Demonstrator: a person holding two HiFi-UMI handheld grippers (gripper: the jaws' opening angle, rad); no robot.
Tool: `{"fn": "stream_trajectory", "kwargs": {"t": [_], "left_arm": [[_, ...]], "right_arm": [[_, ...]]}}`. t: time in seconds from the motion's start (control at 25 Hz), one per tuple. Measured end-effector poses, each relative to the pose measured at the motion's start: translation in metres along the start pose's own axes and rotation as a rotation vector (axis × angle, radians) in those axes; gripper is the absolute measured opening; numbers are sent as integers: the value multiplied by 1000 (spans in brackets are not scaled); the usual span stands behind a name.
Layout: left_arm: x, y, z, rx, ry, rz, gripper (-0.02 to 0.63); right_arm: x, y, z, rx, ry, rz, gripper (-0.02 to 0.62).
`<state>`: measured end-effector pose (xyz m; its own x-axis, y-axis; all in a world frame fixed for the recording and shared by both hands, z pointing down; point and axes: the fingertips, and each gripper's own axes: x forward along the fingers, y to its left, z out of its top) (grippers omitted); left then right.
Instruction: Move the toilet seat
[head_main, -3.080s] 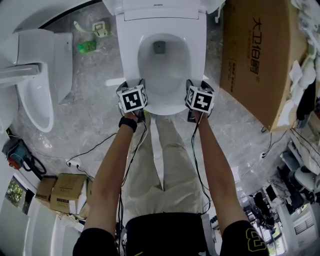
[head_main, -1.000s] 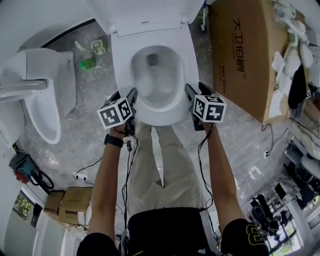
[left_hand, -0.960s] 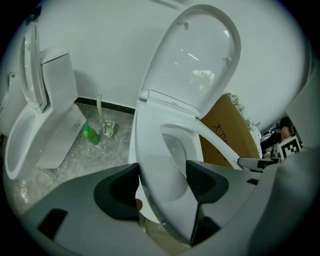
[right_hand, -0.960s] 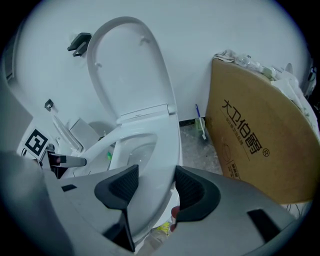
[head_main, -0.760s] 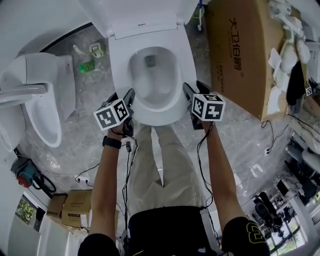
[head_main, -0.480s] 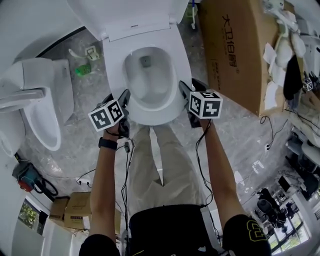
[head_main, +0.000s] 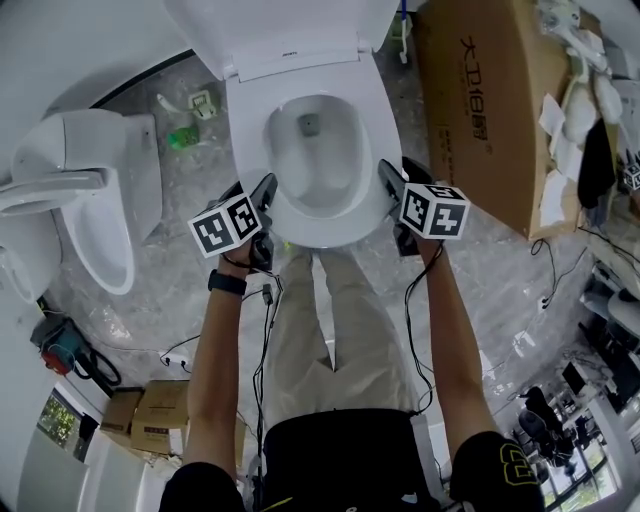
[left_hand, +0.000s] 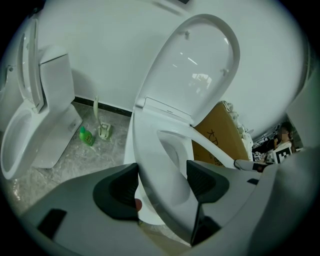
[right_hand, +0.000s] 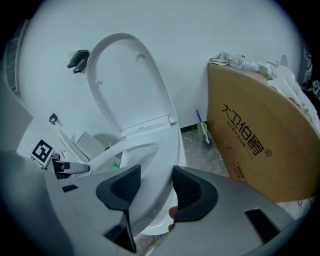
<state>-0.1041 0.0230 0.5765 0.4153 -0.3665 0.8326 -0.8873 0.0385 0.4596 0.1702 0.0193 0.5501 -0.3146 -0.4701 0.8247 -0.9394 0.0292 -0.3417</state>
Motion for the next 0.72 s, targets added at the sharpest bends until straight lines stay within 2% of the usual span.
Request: {"fn": "stream_trajectory", "kwargs": {"t": [0.72], "left_arm": [[-6,-6,14,-3,-19,-47,325]], "right_arm": [[-8,4,15,39,-42,39,224]]}}
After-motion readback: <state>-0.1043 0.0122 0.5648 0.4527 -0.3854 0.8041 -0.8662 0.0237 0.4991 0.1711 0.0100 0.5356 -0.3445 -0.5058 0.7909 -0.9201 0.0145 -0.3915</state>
